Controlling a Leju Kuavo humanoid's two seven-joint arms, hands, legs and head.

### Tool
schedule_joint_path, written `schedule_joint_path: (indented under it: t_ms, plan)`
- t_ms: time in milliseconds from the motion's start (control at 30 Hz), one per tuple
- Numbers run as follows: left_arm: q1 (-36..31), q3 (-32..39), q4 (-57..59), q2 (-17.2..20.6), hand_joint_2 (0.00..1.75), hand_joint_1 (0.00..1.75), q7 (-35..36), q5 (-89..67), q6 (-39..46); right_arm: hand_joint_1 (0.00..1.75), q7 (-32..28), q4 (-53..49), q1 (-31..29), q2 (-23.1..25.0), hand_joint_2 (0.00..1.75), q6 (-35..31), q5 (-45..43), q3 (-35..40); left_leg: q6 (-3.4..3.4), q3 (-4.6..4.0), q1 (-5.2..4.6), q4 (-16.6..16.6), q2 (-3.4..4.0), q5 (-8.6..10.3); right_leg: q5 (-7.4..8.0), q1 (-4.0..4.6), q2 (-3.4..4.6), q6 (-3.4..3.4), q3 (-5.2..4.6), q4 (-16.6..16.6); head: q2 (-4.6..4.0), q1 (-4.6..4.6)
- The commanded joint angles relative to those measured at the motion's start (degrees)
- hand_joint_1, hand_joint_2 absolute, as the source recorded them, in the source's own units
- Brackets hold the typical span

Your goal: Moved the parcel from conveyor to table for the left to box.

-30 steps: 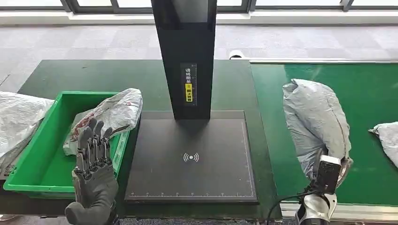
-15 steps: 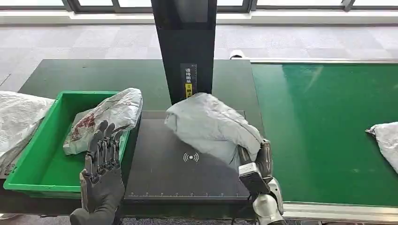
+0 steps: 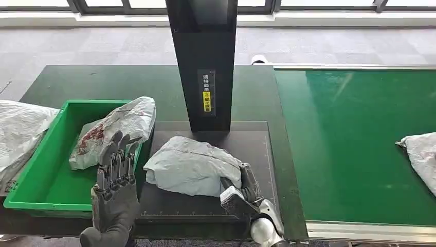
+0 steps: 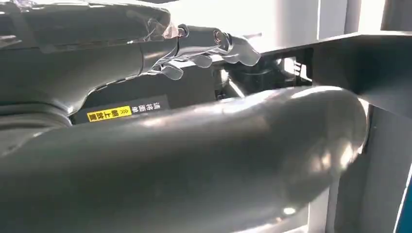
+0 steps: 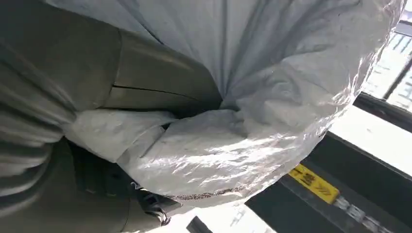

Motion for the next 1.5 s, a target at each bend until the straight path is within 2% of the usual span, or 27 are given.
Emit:
schedule_joint_path:
  t_ms: [33,100,133,167,200,333,667,833,933,1067,1133,1233,1367,1433,1500]
  plan:
    - [0.02,4.18,2.93,-0.36,0.0,0.0,0.22,-0.08,-1.77,1.75,2.5,9.51,-5.32,-0.98,1.75,-3.36,0.72,-0.88,0.02,0.11,-0.04,-0.13,0.14,0.03,0.06,-0.03,0.12,-0.03,0.05,-0.09,0.0,0.0]
    - [0.44,5.37,2.4,-1.11,0.0,0.0,0.22,-0.33,-3.04,1.75,4.23,9.19,-5.25,-1.4,1.75,-7.12,2.81,-2.26,0.03,0.16,-0.02,-0.19,0.16,0.06,0.1,0.0,0.14,-0.04,0.1,-0.18,0.0,0.0]
    - [0.56,5.68,2.31,-1.29,0.0,0.0,0.22,-0.43,-3.39,1.68,4.46,8.73,-5.09,-1.49,1.75,-8.32,3.1,-2.92,0.04,0.13,0.0,-0.17,0.11,0.06,0.11,0.02,0.09,-0.05,0.11,-0.19,0.0,0.0]
    - [0.6,5.93,2.33,-1.43,0.0,0.0,0.22,-0.43,-3.66,0.16,4.72,8.25,-4.92,-1.65,1.75,-9.72,3.72,-3.36,0.02,0.08,-0.03,-0.05,0.04,0.02,0.03,-0.02,0.04,-0.03,0.03,-0.03,-0.02,0.0]
    - [0.52,6.05,2.52,-1.51,0.0,0.0,0.22,-0.41,-3.73,0.0,4.64,7.87,-4.71,-1.66,1.75,-10.06,3.74,-3.56,0.02,0.09,0.0,-0.07,0.03,0.03,0.05,0.01,0.03,-0.03,0.07,-0.09,0.0,0.0]
    - [-0.33,6.96,4.05,-1.9,0.0,0.0,0.22,0.27,-5.19,0.0,3.24,2.63,-1.93,-1.89,1.75,-9.69,2.12,-4.93,0.04,0.07,-0.01,-0.08,0.0,0.05,0.06,0.0,-0.02,-0.03,0.06,-0.1,-0.02,0.0]
    - [-0.44,7.05,4.19,-1.85,0.0,0.0,0.22,0.34,-5.26,0.0,3.2,2.35,-1.69,-1.94,1.75,-9.56,2.04,-4.98,0.01,0.07,0.0,-0.08,0.0,0.05,0.05,0.01,-0.02,-0.05,0.03,-0.1,0.0,0.0]
    - [-2.11,10.18,8.68,-3.91,0.0,0.0,0.22,-1.9,-8.33,0.0,2.53,-7.97,4.25,-2.81,1.75,-4.61,0.13,-7.34,0.03,0.13,-0.03,-0.21,-0.16,0.13,0.06,0.0,-0.2,-0.05,0.15,-0.23,0.0,0.0]
    - [-2.5,12.53,10.31,-5.47,0.0,0.0,0.8,-2.38,-8.29,0.0,2.29,-10.88,5.9,-3.26,1.75,-3.24,-0.24,-7.96,0.04,0.13,-0.05,-0.26,-0.24,0.17,0.07,-0.03,-0.28,-0.05,0.17,-0.27,0.0,0.0]
    - [-2.44,14.57,10.97,-7.01,0.0,0.0,2.08,-3.84,-4.71,0.0,0.9,-11.47,6.51,-3.73,1.75,-2.31,-1.32,-8.21,0.01,0.09,-0.06,-0.12,-0.08,0.08,0.04,-0.05,-0.09,-0.04,0.06,-0.11,-0.02,0.0]
    - [-1.7,15.5,10.84,-8.58,0.0,0.0,4.0,-5.35,2.02,0.0,-0.34,-11.7,6.93,-3.83,1.75,-2.65,-2.61,-8.21,0.0,0.06,-0.02,-0.06,-0.07,0.06,0.04,-0.01,-0.08,-0.04,0.03,-0.09,0.0,-0.02]
    - [-1.33,12.99,12.19,-7.22,0.0,0.0,6.42,-6.5,7.87,0.0,-0.93,-14.39,9.29,-4.8,1.75,-3.5,-3.74,-8.21,0.0,0.09,-0.03,-0.11,-0.01,0.06,0.05,-0.02,-0.03,-0.05,0.06,-0.13,0.0,-0.02]
    - [-1.51,12.36,12.57,-6.98,0.0,0.0,6.44,-8.09,9.33,0.0,-0.93,-15.47,10.19,-5.02,1.75,-3.7,-3.83,-8.38,0.01,0.12,-0.03,-0.17,-0.01,0.09,0.08,-0.01,-0.04,-0.05,0.09,-0.2,-0.02,-0.02]
    - [-2.74,10.6,14.09,-6.39,0.0,0.0,8.94,-12.58,12.7,0.0,-0.86,-19.79,13.33,-5.36,1.75,-4.21,-3.75,-9.52,0.0,0.1,-0.04,-0.13,-0.1,0.08,0.03,-0.02,-0.11,-0.05,0.08,-0.15,0.0,0.0]
    - [-2.81,10.91,13.72,-6.49,0.0,0.0,8.0,-12.86,13.37,0.0,-1.34,-21.18,13.69,-5.46,1.75,-3.07,-4.47,-9.89,0.01,0.08,-0.07,-0.11,-0.12,0.07,0.01,-0.06,-0.13,-0.04,0.05,-0.12,0.0,0.0]
